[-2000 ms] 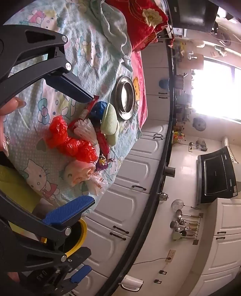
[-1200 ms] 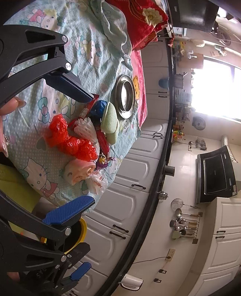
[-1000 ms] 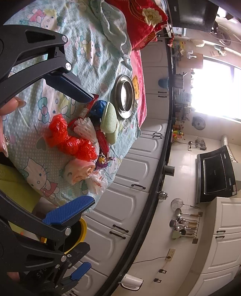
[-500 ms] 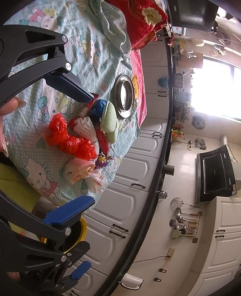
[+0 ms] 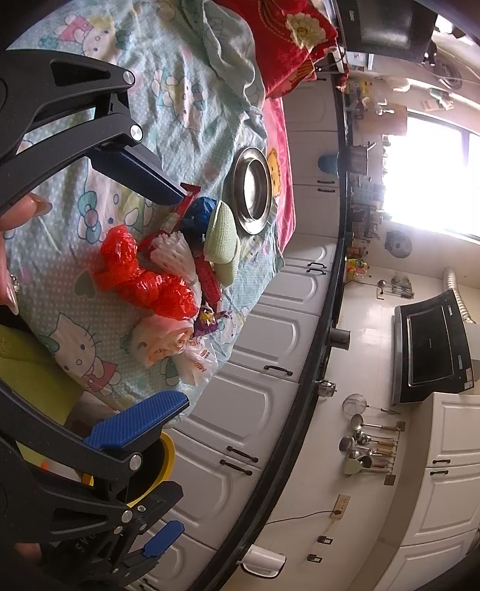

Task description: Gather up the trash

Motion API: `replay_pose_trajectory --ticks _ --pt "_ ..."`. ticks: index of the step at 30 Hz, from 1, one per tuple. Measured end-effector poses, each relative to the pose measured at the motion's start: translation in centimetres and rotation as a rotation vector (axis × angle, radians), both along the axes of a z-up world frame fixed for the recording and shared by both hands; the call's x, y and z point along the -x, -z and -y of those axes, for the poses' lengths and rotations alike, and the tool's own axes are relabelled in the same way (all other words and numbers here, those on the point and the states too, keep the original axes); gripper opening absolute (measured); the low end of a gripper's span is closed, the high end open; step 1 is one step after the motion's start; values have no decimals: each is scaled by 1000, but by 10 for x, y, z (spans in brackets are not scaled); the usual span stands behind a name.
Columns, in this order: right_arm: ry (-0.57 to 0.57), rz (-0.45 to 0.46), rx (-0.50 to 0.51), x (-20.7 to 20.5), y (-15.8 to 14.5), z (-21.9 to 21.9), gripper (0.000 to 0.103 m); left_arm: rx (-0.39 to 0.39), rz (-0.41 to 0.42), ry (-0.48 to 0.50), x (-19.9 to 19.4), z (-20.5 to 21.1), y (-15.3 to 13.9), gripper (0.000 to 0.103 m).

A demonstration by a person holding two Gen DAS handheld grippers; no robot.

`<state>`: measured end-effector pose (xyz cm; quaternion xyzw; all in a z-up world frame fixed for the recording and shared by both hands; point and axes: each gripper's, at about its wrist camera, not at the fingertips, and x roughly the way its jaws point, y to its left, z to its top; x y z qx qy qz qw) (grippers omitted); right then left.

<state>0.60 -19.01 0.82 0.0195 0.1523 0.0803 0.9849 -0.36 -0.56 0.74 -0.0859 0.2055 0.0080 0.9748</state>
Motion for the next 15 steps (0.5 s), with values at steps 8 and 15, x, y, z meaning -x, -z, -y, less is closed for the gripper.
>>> replay_pose_trajectory --ticks 8,15 --pt "-40 -18 14 -11 4 -5 97 24 -8 -21 -3 -14 7 92" --pt "-150 -29 62 -19 -2 -27 97 47 -5 -51 -4 -30 10 92"
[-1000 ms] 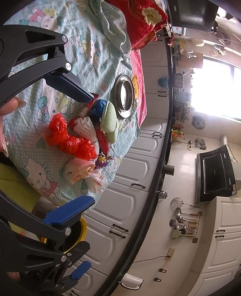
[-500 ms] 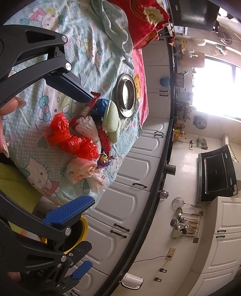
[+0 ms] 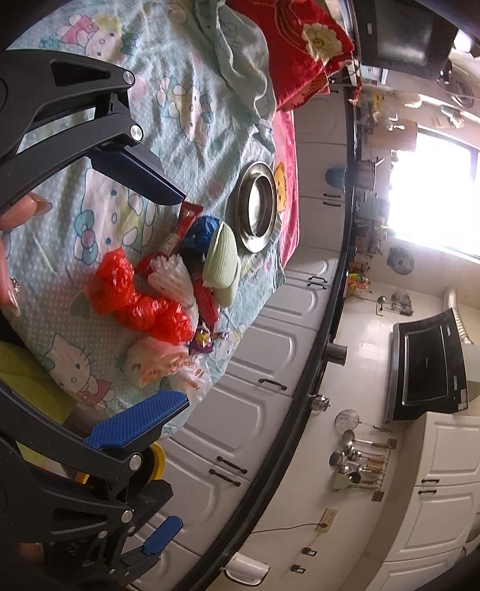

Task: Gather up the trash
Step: 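Grasp the red plastic bag with the left tool while the right tool grasps the white printed bag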

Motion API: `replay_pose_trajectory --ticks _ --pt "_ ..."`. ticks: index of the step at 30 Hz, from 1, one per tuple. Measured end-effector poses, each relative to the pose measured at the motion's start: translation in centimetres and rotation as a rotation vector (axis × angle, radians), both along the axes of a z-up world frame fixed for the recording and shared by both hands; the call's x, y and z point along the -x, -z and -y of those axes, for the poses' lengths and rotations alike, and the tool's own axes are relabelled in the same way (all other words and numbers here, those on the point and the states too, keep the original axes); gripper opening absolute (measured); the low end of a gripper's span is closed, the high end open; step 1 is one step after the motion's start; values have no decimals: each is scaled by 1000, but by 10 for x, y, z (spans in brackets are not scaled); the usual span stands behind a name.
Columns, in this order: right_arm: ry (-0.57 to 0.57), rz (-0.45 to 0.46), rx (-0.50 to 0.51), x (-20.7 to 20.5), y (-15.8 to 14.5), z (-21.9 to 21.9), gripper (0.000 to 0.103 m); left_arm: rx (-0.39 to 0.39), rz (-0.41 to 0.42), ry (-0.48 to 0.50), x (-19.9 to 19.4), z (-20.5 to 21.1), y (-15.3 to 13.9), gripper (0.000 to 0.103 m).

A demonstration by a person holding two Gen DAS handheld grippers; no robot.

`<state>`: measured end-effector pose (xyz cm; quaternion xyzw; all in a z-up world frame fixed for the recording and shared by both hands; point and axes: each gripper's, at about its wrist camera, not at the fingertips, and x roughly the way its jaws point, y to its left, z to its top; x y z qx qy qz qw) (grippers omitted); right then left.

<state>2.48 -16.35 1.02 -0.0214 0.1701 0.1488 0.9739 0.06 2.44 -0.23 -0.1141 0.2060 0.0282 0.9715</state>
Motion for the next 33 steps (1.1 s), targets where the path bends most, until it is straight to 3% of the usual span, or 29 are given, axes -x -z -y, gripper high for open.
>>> replay_pose_trajectory --ticks 9,16,20,24,28,33 --pt "-122 -67 60 -32 -5 -38 97 34 -44 -56 -4 -32 12 92" --pt "-216 -178 134 -74 11 -60 97 66 -113 -62 -12 -50 29 92" --pt "-246 -242 200 -95 26 -68 81 88 -154 -50 -19 -53 40 92" --pt "-266 -310 221 -115 42 -70 72 134 -182 -14 -31 -55 51 92" --pt "-279 -341 242 -129 52 -73 67 190 -207 53 -46 -52 60 92" --pt "-305 -372 253 -141 59 -78 61 184 -255 114 -65 -41 69 92"
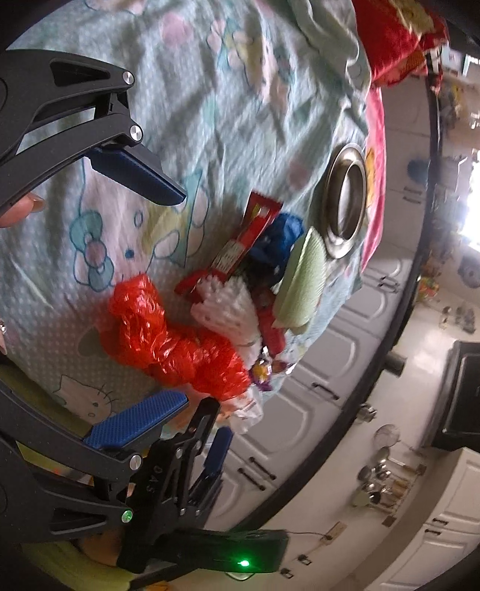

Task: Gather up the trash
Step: 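Grasp the red plastic bag with the left tool while the right tool grasps the white printed bag, then carry both held bags over the yellow-rimmed trash bin with both tools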

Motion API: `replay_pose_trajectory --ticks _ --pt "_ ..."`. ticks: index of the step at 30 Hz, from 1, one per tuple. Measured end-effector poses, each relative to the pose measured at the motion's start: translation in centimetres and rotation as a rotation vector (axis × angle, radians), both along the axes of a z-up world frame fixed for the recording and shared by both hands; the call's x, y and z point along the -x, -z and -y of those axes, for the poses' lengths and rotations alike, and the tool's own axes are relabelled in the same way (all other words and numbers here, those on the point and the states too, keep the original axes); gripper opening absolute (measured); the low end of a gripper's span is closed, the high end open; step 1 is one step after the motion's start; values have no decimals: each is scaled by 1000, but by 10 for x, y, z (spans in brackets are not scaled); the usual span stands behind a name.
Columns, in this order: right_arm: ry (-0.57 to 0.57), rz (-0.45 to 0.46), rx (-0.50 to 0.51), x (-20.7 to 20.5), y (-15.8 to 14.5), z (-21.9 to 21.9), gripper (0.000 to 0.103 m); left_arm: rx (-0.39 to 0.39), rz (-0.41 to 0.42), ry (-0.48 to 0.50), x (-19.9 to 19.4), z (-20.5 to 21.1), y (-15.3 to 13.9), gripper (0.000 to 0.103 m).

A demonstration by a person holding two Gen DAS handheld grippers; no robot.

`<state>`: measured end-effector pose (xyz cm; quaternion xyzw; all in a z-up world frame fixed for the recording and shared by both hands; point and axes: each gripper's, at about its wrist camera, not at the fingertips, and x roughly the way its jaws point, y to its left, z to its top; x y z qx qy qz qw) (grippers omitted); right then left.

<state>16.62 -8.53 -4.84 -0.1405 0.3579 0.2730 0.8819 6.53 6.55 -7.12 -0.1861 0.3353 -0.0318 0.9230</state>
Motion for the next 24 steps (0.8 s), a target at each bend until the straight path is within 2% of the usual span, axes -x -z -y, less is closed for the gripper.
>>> replay_pose_trajectory --ticks 4,7,9,13,15,18,24 --pt "-24 -51 -15 -7 7 -2 51 41 -44 36 -9 4 10 91" --pt "-34 -72 -39 -6 8 0 41 52 -69 68 -12 10 17 78" --pt "-36 -77 -45 -5 8 1 30 58 -87 82 -13 13 21 67" --pt "-35 -128 -90 0 9 11 24 61 -101 123 -10 20 26 51" --pt "-31 -133 -99 4 8 14 21 48 -96 134 -8 22 25 36" --pt "-18 -140 -115 9 6 22 18 34 -95 147 -6 24 23 23" --pt "-9 -123 -123 21 1 35 15 17 -82 184 -2 33 21 11"
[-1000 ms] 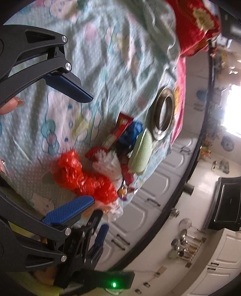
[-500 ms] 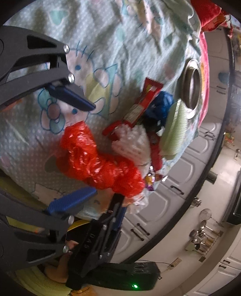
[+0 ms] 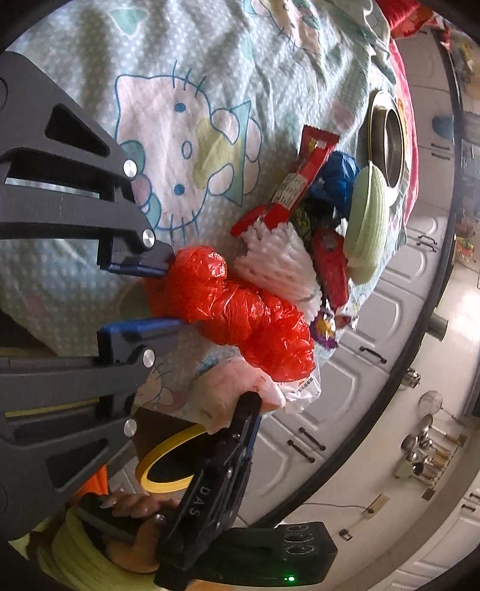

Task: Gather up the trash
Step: 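Carry both held bags over the yellow-rimmed trash bin with both tools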

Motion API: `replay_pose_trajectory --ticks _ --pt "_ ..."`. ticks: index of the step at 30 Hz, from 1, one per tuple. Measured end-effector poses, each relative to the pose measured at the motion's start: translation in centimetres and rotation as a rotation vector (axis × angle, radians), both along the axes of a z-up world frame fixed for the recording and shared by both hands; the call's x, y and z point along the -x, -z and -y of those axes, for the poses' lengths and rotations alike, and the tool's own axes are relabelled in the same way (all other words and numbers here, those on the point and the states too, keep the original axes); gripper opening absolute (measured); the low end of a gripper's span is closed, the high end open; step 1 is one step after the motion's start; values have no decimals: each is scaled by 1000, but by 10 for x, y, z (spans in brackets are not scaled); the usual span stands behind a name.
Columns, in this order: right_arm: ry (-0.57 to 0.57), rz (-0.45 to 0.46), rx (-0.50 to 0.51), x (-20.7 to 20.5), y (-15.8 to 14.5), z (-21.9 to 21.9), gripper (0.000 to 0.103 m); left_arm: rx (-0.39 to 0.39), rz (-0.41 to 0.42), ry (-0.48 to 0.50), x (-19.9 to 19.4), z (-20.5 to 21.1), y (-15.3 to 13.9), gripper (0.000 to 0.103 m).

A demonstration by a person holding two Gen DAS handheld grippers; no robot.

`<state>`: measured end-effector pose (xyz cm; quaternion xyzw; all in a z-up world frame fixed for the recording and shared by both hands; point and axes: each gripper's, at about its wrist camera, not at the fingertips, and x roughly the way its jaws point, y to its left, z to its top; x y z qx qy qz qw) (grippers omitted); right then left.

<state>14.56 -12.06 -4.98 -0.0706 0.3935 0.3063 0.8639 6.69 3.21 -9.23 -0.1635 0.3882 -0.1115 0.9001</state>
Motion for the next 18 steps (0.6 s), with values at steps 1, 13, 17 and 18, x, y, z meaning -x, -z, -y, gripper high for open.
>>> replay_pose_trajectory --ticks 1,13,17,18 --pt "2 8 -1 2 -1 1 15 -5 9 4 2 2 -2 10" --pt "14 93 -35 19 -28 23 11 -33 90 42 7 17 -30 6" --pt "39 113 -59 21 -39 38 11 -51 110 63 6 28 -40 6" --pt "46 118 -64 21 -42 42 11 -56 114 71 5 32 -43 6"
